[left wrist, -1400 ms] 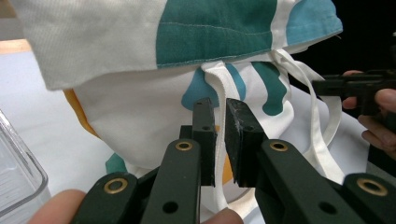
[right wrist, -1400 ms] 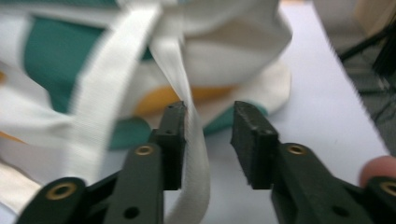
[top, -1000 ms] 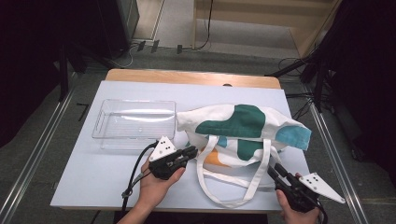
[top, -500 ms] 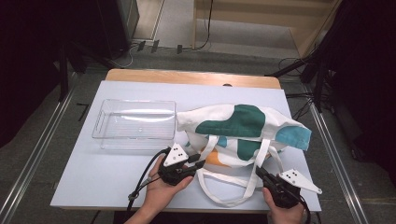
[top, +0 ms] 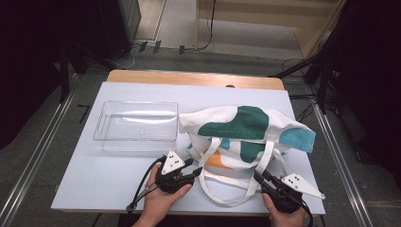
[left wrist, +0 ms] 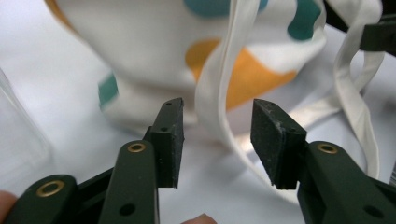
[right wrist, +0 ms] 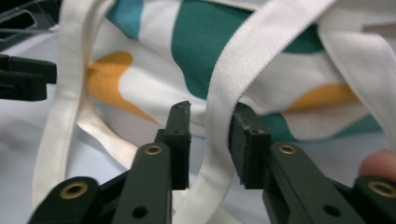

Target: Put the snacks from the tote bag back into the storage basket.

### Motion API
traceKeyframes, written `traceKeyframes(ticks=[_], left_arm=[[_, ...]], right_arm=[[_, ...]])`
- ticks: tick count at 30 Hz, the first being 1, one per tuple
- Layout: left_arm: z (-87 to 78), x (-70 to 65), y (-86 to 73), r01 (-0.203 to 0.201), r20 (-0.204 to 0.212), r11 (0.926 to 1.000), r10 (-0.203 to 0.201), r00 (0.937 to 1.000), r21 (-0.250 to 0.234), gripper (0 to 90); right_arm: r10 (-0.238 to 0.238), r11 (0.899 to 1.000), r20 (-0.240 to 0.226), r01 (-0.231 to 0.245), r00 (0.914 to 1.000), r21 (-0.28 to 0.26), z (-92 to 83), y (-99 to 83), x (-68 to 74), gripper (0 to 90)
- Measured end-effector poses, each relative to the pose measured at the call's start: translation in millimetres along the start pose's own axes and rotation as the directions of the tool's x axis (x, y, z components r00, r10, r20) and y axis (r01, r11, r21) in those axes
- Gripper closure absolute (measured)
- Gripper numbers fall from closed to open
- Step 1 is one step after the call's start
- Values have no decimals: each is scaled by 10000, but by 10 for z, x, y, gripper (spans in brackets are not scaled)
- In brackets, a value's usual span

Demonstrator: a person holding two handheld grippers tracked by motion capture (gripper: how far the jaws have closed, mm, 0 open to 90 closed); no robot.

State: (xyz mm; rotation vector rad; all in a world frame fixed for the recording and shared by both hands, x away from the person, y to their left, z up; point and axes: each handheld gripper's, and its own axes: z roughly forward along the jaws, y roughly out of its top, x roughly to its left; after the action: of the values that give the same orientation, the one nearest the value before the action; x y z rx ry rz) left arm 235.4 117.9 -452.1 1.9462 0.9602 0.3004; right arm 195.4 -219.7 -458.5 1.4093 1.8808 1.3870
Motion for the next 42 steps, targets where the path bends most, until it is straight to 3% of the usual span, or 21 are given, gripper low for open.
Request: traceKeyframes(ticks=[3, 4, 5, 8, 11, 13, 14, 17, 21, 23, 27, 29, 31, 32, 33, 35, 37, 40, 42], left_arm=[[35, -50, -47, -77, 132, 9994, 72, 9999, 351, 557], [42, -66, -49, -109, 147, 9990, 102, 9998, 441, 614], [48, -77, -51, -128, 233, 9988, 117, 9997, 482, 614], [75, -141, -62, -379, 481, 9972, 349, 9982, 637, 784], [79, -183, -60, -465, 679, 9974, 428, 9968, 544, 899], [69, -214, -56, -550, 780, 9978, 519, 9956, 379, 900], [66, -232, -47, -590, 907, 9977, 560, 9943, 318, 900], [84, -285, -25, -663, 1099, 9977, 641, 9919, 168, 900], [147, -363, 14, -765, 1210, 9970, 745, 9899, 121, 900], [178, -391, 33, -840, 1250, 9964, 817, 9888, 137, 900], [297, -437, 82, -757, 1339, 9969, 721, 9884, 222, 812], [349, -447, 109, -590, 1139, 9977, 549, 9920, 331, 747], [309, -459, 115, -612, 953, 9976, 580, 9938, 310, 698], [277, -470, 113, -733, 854, 9970, 710, 9938, 241, 621], [228, -473, 104, -926, 672, 9956, 913, 9936, 162, 621], [153, -450, 71, -840, 369, 9964, 836, 9958, 100, 573], [183, -422, 37, -739, 377, 9968, 728, 9966, 303, 540], [262, -445, 30, -329, 739, 9976, 285, 9969, 602, 475], [287, -517, 60, -455, 829, 9975, 410, 9957, 535, 459]], right_arm=[[490, 9983, -20, -489, 9988, 326, -64, -57, -48, 625], [722, 9940, -68, -714, 9974, 833, -54, -112, -54, 585], [722, 9940, -68, -714, 9974, 833, -54, -112, -54, 585], [783, 9851, 69, -784, 9969, 1530, 17, -191, -34, 572], [458, 9838, -42, -444, 9989, 1735, 63, -196, 8, 711], [286, 9866, -173, -255, 9994, 1611, 62, -177, 26, 824], [407, 9917, -319, -365, 9987, 1236, 32, -137, 29, 898], [251, 9961, -423, -214, 9988, 853, 7, -88, 46, 900], [-130, 9998, -847, 141, 9963, 132, 31, 55, 197, 900], [-203, 9998, -930, 210, 9955, 69, 45, 78, 218, 900], [-541, 9984, -1175, 518, 9916, -227, 111, 212, 296, 900], [-556, 9983, -1167, 529, 9916, -257, 145, 260, 304, 900], [-569, 9982, -1170, 545, 9915, -238, 190, 291, 305, 900], [-585, 9981, -1081, 561, 9924, -251, 211, 305, 310, 900], [-585, 9981, -1081, 561, 9924, -251, 211, 305, 310, 900], [-625, 9979, -1099, 599, 9920, -262, 222, 307, 312, 900], [-637, 9979, -1140, 620, 9914, -188, 242, 302, 305, 900], [-628, 9980, -1184, 615, 9910, -148, 272, 311, 314, 900], [-613, 9980, -1236, 592, 9904, -202, 277, 332, 336, 900]])
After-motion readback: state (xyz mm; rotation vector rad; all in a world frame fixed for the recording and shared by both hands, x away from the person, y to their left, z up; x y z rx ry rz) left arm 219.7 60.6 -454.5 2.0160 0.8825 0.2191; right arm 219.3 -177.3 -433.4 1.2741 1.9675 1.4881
